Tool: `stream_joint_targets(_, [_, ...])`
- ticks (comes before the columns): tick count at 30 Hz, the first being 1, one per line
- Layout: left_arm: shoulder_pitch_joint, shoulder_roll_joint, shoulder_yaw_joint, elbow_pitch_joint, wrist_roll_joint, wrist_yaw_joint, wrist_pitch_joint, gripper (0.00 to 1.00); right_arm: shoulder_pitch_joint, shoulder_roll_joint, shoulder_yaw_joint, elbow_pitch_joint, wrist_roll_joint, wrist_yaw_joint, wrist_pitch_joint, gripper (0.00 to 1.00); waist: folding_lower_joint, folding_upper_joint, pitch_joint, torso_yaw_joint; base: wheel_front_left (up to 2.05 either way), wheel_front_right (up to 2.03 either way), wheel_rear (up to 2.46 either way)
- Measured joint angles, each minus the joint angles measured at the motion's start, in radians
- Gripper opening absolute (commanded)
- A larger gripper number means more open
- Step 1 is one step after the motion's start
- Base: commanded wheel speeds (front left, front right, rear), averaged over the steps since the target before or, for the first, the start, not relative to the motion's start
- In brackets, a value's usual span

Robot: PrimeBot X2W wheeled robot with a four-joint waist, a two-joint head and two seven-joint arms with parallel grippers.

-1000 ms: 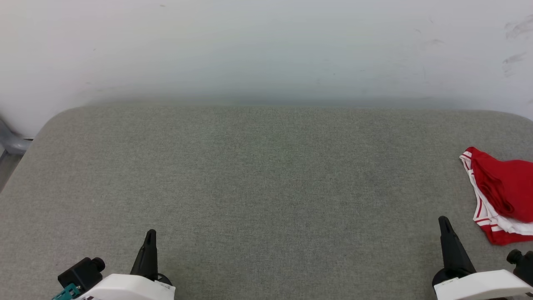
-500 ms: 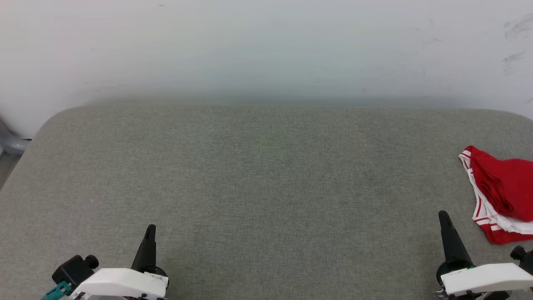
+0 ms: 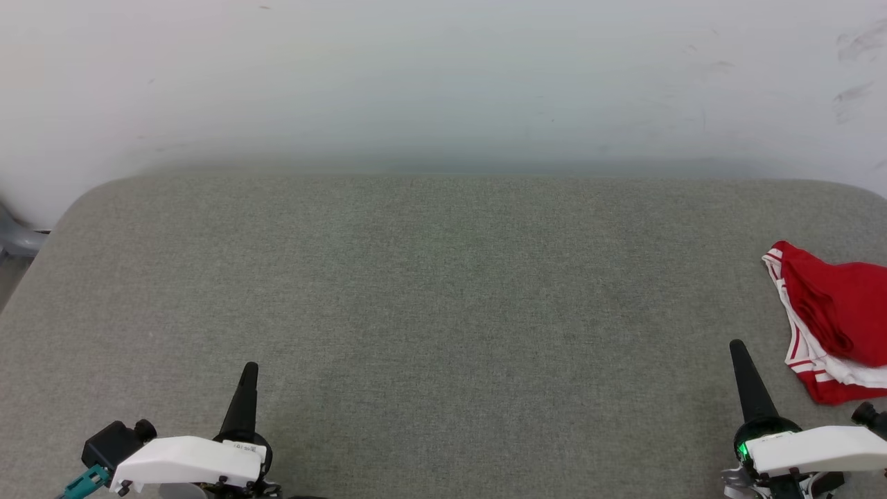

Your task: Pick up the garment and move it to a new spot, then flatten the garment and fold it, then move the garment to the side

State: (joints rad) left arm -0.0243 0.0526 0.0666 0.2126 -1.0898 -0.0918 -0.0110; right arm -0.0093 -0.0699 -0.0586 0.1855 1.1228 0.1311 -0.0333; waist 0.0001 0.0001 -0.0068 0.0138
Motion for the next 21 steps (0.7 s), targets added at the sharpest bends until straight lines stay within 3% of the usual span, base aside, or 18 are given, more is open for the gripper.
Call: stream_joint_targets(21, [-0.028, -0.001, 0.018, 0.013, -0.21, -0.014, 0.052, 0.0, -0.037, 0.0, -0.011, 0.023, 0.207, 0.0, 0.051, 0.0, 0.0, 0.0, 0.003, -0.005, 0.0, 0.0, 0.0])
